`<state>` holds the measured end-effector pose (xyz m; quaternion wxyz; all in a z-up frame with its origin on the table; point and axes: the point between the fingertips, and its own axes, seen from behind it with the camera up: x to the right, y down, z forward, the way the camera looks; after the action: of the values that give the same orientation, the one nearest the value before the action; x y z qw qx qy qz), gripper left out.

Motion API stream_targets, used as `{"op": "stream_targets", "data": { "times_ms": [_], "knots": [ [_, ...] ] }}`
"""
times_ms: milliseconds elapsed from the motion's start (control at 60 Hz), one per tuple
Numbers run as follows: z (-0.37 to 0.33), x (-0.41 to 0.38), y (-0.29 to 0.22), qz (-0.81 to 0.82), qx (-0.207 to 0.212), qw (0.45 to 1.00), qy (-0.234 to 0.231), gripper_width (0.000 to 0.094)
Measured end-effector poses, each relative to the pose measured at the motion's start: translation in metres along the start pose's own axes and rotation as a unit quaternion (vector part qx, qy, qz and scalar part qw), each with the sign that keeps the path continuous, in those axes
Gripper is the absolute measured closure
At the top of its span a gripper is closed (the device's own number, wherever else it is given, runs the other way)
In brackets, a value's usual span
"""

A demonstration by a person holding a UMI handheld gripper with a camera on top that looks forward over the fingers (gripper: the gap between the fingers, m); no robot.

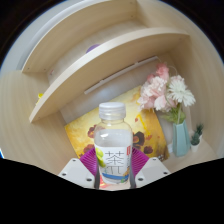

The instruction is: Pour water

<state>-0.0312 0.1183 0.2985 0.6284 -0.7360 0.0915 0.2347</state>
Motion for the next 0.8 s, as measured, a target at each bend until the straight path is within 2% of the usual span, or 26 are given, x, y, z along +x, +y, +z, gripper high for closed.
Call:
{"op": "stream_targets", "data": {
  "times_ms": [133,183,283,350,500,800],
  "knots": [
    [-0.014,0.051,-0.037,-0.170,0.017,0.984,0.055,0.0525],
    [-0.019,0.072,-0.042,-0.203,0.031,0.976,0.074,0.0526],
    [-0.022,0.117,-0.039,-0.211,0.027,0.971,0.107,0.0527],
    [-0.020,0.150,-0.023,-0.212,0.019,0.969,0.124,0.0527],
    [-0.015,0.208,0.027,-0.212,-0.026,0.965,0.155,0.0526],
    [0.004,0.257,0.108,-0.216,-0.067,0.962,0.153,0.0527]
  ]
}}
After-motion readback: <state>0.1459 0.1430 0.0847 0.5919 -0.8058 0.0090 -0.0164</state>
